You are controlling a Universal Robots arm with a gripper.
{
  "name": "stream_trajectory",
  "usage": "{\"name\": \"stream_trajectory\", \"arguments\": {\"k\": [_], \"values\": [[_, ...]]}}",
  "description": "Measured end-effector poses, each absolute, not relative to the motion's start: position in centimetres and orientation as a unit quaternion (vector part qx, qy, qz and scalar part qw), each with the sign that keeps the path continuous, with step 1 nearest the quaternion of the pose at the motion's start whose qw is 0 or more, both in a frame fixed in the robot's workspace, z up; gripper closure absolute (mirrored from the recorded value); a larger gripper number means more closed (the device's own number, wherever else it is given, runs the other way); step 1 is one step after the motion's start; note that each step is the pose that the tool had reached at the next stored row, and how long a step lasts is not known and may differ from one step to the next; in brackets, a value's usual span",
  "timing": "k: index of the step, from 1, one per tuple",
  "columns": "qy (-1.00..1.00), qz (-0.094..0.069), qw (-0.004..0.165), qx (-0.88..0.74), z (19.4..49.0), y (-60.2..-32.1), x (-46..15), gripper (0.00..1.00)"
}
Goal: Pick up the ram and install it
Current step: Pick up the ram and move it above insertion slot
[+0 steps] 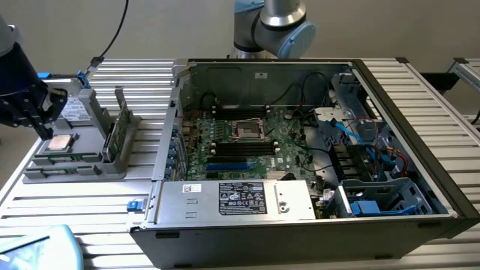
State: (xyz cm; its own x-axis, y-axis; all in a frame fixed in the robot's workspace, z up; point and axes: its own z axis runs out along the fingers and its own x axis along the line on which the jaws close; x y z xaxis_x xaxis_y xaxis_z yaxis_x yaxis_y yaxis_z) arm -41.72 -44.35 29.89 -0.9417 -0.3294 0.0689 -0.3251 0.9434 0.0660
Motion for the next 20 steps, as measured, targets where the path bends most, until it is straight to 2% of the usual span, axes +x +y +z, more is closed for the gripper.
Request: {"name": "stream_trajectory", "arguments": {"k": [8, 14, 20], "values": [[-0.97, -0.025, 0.04, 0.237, 29.74, -44.36, -41.71, 0.9], [-0.958, -0.02, 0.029, 0.285, 29.47, -44.36, -41.7, 0.9], [-0.941, -0.017, 0.026, 0.337, 29.12, -44.36, -41.71, 0.9]]}}
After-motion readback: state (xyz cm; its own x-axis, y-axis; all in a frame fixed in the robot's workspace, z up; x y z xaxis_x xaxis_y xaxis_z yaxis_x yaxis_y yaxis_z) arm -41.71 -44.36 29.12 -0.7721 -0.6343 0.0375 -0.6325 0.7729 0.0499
